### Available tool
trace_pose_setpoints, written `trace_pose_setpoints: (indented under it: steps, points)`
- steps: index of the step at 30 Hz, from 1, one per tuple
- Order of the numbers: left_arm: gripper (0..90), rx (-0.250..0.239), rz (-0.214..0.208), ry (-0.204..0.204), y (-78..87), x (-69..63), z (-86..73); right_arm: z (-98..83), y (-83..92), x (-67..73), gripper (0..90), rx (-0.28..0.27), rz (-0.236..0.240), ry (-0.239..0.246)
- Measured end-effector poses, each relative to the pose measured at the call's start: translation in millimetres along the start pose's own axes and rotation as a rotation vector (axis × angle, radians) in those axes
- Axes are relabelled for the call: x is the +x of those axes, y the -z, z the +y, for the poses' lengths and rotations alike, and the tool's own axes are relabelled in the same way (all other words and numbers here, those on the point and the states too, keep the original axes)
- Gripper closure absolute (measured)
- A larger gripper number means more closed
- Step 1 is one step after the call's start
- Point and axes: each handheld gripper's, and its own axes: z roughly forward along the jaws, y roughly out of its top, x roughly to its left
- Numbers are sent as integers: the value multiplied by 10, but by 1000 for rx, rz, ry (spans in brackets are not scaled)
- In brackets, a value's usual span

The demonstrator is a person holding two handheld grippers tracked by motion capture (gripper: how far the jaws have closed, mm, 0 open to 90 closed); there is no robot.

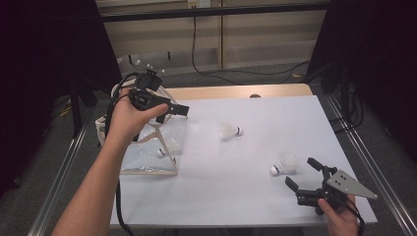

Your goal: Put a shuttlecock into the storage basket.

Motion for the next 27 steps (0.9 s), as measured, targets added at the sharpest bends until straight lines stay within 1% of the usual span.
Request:
trace_pose_setpoints:
  steps: [2,3,4,6,9,10,11,12,16,22,27]
  points:
    - [207,-7,-6,3,-11,-21,-3,0,-1,-1,7,-3,1,-2]
    - [206,-7,-18,6,-19,-31,-4,0,0,-2,7,-4,0,-3]
    - [205,-8,-14,4,-25,-40,-5,0,1,-2,7,-3,0,-3]
    - [202,-1,-20,-10,-32,-54,-3,0,0,-2,6,-3,1,-1]
    - [200,1,-30,-17,-46,-83,-4,1,0,-1,6,-3,0,-2]
    - [199,-3,-33,-12,-55,-96,-7,0,0,-1,7,-4,1,-2]
    - [197,2,-39,-19,-60,-97,-8,0,0,-2,6,-3,0,-3]
    - [197,-1,-40,-16,-70,-108,-11,0,0,-3,7,-3,-1,-2]
    - [191,5,-48,-31,-98,-141,-20,1,1,-1,6,-4,1,-3]
    - [184,-3,-63,-30,-140,-186,-40,0,1,-1,7,-3,1,-3]
    - [182,4,-72,-45,-170,-219,-60,0,2,-1,6,-2,0,-2]
